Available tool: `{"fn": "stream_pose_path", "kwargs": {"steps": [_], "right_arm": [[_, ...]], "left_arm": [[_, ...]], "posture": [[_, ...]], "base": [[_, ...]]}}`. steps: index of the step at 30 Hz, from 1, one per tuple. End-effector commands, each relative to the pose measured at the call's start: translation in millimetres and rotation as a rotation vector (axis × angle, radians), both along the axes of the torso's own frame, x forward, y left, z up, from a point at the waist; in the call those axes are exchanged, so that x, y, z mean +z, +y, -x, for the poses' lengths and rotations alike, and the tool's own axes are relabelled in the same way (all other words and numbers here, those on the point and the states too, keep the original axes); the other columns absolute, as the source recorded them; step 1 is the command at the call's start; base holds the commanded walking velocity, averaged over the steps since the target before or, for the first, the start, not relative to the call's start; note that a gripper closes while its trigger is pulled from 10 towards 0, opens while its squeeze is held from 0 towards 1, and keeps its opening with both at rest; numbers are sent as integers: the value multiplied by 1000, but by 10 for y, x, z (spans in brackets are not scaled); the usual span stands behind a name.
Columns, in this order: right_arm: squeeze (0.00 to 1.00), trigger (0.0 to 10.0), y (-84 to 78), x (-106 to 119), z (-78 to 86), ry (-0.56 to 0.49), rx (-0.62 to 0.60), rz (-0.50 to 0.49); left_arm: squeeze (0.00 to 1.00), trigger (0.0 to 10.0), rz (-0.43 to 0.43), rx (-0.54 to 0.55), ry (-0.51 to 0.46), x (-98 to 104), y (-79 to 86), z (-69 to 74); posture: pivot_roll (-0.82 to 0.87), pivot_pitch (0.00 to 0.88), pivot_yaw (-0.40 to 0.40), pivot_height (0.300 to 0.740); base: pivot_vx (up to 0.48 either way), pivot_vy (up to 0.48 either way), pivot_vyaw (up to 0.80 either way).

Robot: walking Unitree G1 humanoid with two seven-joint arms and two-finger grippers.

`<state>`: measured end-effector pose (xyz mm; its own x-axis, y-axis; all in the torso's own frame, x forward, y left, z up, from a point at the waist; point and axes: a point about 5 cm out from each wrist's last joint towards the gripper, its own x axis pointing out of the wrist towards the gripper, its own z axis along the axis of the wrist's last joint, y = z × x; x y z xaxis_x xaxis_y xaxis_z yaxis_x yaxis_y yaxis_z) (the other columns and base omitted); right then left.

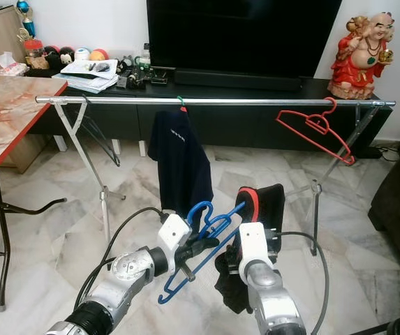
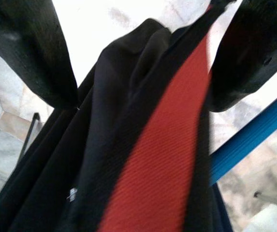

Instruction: Hang hanger

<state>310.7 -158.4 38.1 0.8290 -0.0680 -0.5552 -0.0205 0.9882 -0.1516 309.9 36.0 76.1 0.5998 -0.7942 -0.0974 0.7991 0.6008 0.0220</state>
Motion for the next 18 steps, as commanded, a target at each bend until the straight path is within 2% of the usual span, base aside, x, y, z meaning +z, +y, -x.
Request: {"fn": "stream_pose_path", "kwargs": {"steps": [1,6,11,18], "right_arm": [[0,10000,-26,13,-28,-16,-14,4],[0,10000,8,65,-108,-84,2,-34],[0,10000,12,158,-203,-177,-3,-23],[0,10000,-44,114,-212,-162,-38,1]], "left_arm": [[0,0,16,-22,-45,79,-59,-7],[0,0,18,-22,-46,87,-61,-10],[0,0,19,-20,-43,78,-60,-3],[0,0,17,-17,-43,74,-50,-4]], "posture": [[-116,0,-61,740],[-116,0,-62,740],[-109,0,-64,740],[-104,0,-65,740]], "base": [[0,0,0],[0,0,0],[0,0,0],[0,0,0]]}}
